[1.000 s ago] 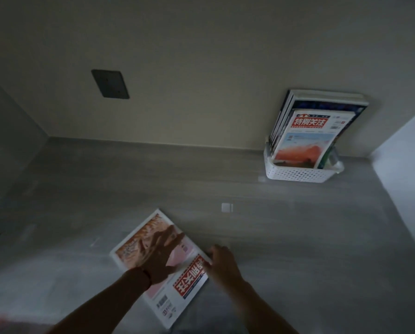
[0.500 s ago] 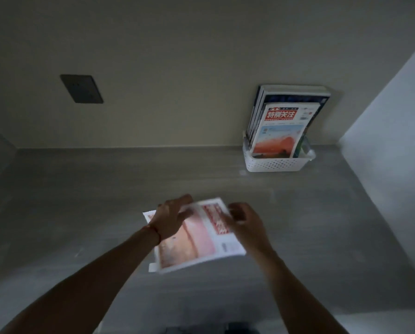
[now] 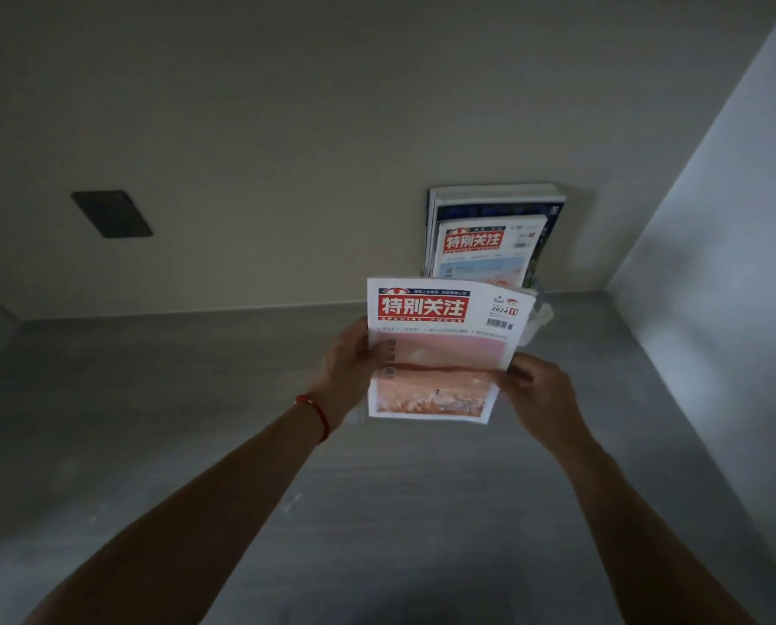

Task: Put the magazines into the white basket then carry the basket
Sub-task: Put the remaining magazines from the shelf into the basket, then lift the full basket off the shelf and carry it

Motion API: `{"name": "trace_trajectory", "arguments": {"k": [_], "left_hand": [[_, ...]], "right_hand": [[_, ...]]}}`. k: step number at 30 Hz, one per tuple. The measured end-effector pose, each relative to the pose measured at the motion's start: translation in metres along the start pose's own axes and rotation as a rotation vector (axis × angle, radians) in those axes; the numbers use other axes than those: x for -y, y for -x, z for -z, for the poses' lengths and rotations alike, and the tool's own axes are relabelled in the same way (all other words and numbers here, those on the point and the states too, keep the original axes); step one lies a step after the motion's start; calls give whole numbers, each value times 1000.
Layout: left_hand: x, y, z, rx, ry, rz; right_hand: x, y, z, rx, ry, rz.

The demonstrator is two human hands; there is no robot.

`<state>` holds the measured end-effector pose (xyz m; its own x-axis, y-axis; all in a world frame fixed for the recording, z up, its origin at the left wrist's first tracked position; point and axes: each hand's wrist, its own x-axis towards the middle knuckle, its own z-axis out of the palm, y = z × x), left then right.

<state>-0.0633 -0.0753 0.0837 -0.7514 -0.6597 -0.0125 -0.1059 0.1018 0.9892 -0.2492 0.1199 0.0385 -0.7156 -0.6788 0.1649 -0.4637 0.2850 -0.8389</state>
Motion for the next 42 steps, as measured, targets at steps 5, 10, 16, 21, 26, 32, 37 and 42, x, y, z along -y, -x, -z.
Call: {"name": "trace_trajectory", "arguments": {"k": [5,10,16,21,26,32,37,42], "left_hand": [[-23,-51,-35,-259,-458,-117],[-45,-103,-67,-334,-394,-43],[-22,-152,-90,-368,-297,194],[7,-167,-101,-384,-216,347],[24,-174,-108,-429,-238,369],[24,-183,-112,-458,-232,339],[37,-192,-105,-444,-201,378],[53,-207,-97,-211,-337,476]], "right_hand": [[-11,-75,47,-120,90,74],[-19,-143,72,-136,106,97],[-57,-186,64,-72,144,17],[-89,-191,42,-18,108,-74],[-105,-195,23,-13,82,-131],[-106,-195,11,-56,-47,-184],[-112,-195,13,-82,-55,-118],[-134,-215,24,51,150,-275]]}}
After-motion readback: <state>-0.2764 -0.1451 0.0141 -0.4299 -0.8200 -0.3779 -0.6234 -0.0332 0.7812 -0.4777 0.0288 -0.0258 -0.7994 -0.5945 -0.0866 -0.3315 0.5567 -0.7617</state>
